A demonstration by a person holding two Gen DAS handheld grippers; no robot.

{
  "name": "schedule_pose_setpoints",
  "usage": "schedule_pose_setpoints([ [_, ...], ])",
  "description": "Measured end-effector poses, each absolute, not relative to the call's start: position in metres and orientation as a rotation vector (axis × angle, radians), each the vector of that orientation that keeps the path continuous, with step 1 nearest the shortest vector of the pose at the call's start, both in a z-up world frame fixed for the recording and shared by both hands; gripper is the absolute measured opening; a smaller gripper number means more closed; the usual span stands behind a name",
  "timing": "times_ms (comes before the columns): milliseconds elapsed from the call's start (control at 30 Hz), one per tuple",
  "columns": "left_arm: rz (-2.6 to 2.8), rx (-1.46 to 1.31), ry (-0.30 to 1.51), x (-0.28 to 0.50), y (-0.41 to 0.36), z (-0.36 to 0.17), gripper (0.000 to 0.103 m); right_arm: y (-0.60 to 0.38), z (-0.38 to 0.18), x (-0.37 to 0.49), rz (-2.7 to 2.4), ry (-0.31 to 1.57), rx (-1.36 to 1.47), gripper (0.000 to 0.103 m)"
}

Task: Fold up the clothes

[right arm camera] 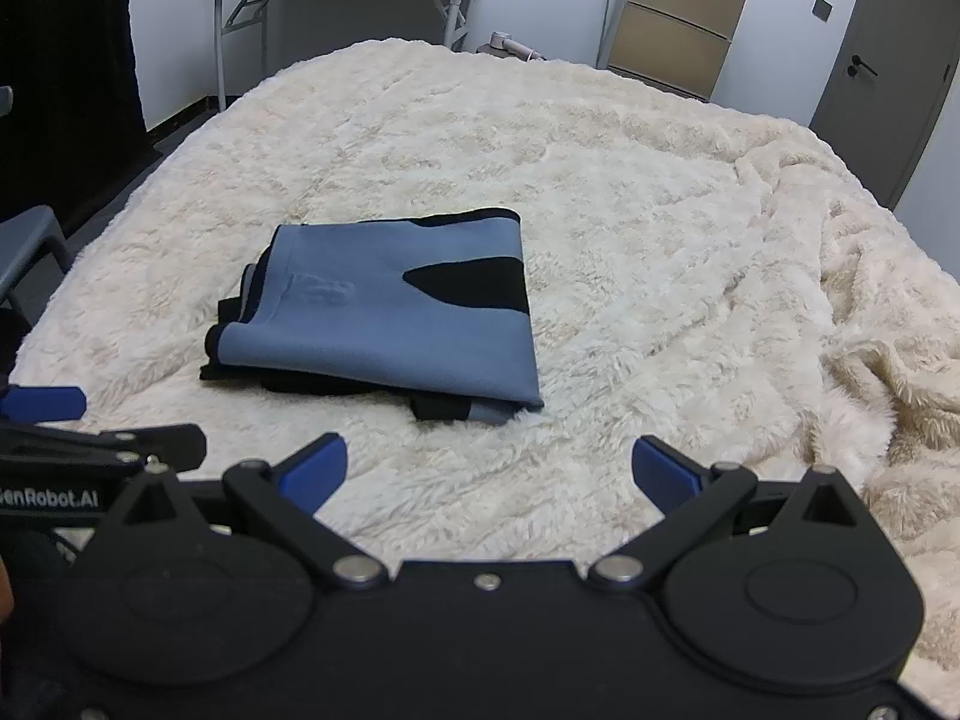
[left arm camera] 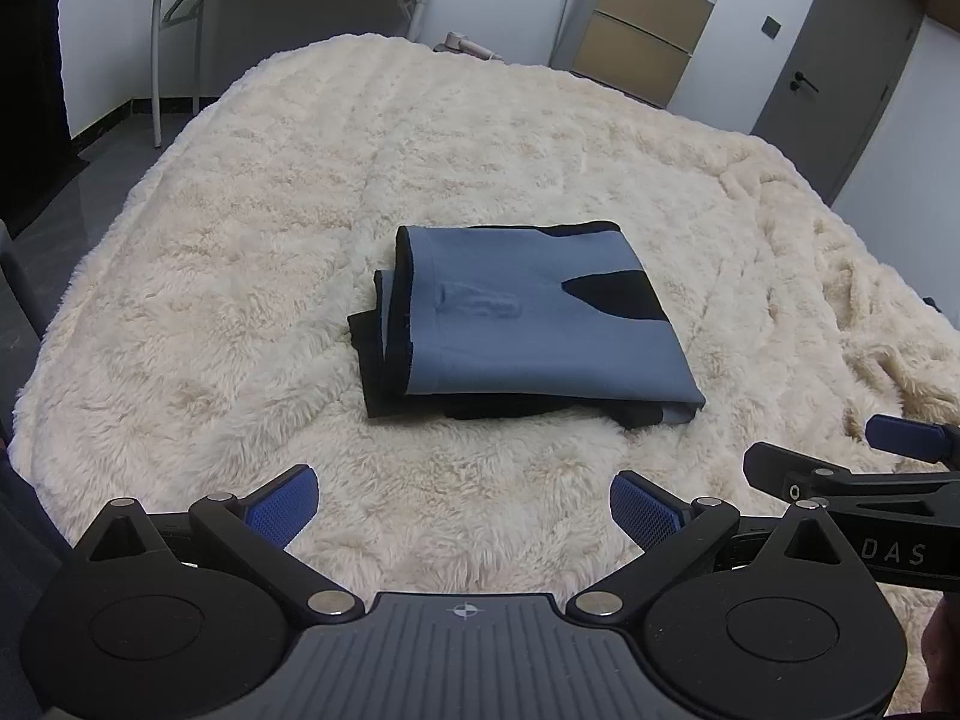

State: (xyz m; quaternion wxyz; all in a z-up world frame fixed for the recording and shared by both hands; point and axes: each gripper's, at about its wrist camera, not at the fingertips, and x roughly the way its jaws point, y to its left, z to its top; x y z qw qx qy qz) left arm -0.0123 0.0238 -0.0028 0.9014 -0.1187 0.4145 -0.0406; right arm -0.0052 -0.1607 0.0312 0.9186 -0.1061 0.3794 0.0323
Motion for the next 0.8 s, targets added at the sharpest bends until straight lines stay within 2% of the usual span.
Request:
schedule_pose_setpoints([
  [800,-0.076,-0.257,0.859,-0.0120,0.0249,-0.0034,0.103,-0.1559,0.0309,-0.0032,0.073,0.778,-0.233,0.103],
])
